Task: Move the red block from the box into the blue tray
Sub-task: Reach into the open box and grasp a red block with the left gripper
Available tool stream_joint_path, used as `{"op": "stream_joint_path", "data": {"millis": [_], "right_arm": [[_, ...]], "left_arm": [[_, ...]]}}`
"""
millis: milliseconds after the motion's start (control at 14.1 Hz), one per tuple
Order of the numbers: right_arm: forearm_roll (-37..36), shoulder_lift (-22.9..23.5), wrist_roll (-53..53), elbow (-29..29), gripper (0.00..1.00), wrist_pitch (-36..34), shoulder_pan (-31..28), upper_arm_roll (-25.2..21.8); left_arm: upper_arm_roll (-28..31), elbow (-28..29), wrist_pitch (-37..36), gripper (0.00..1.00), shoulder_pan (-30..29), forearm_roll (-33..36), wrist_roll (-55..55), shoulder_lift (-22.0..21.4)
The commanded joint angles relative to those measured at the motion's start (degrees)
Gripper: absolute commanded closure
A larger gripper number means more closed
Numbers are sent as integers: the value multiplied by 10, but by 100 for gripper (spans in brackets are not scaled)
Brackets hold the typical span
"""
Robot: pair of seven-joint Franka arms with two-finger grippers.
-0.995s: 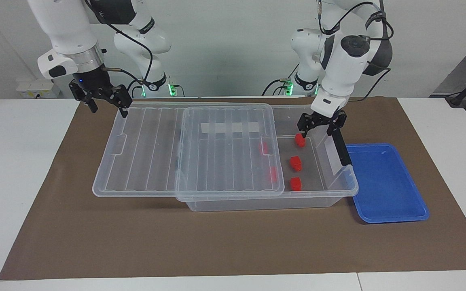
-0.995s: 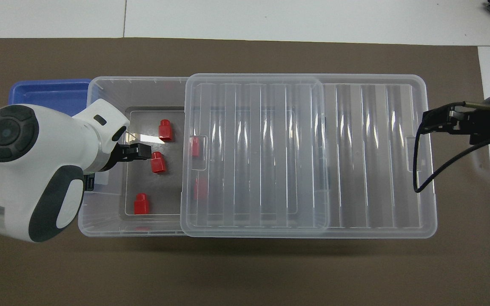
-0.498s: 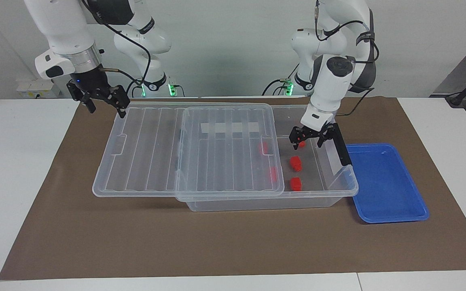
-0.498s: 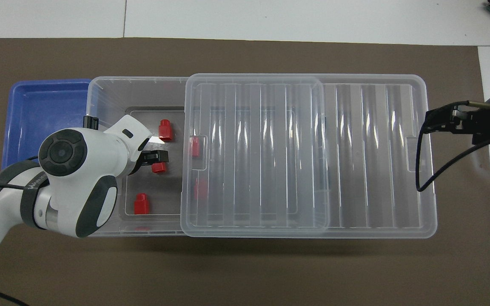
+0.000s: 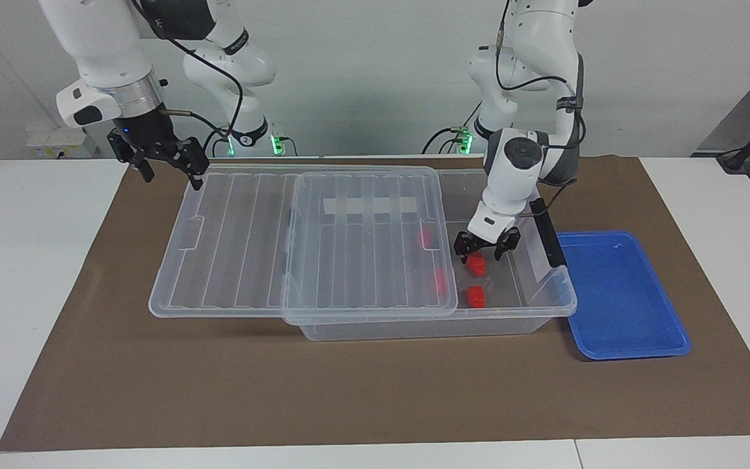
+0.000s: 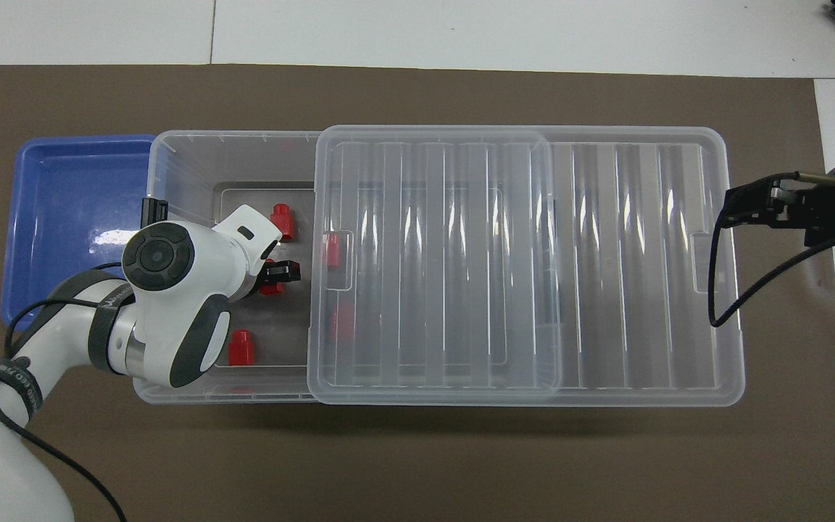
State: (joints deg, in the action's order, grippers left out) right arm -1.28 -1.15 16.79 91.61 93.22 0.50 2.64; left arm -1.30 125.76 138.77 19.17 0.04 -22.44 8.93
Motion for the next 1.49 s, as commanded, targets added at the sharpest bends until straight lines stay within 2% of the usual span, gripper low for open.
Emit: {"op": "stream_joint_path", "data": {"millis": [0, 71, 355, 498, 853, 995, 1066, 1280, 1422], "right_arm": [[8, 5, 4, -11, 0, -10, -5, 3], [8, 4, 4, -10, 0, -10, -5, 3], [9, 3, 4, -11, 0, -11, -5, 3], [9, 3, 4, -10, 0, -11, -5, 3], [9, 3, 4, -10, 0, -11, -5, 3], [9, 3, 4, -10, 0, -11, -5, 3], [9, 3, 4, -10, 0, -11, -5, 2], [8, 3, 4, -10, 0, -11, -5, 2], [8, 3, 4, -10, 0, -11, -5, 2]], "left_arm": [[9, 11, 16, 24, 10, 4, -9, -6], [9, 11, 16, 29, 10, 4, -9, -6], [9, 11, 20, 40, 11, 4, -10, 2], [9, 11, 25, 50, 11, 4, -9, 6], [9, 3, 11, 100, 11, 4, -14, 7], [10, -10, -9, 100, 11, 4, -23, 1], [10, -33, -49, 100, 10, 4, -23, -4], [12, -159, -227, 100, 3, 4, -23, -9], [14, -226, -312, 100, -7, 4, -20, -11]]}}
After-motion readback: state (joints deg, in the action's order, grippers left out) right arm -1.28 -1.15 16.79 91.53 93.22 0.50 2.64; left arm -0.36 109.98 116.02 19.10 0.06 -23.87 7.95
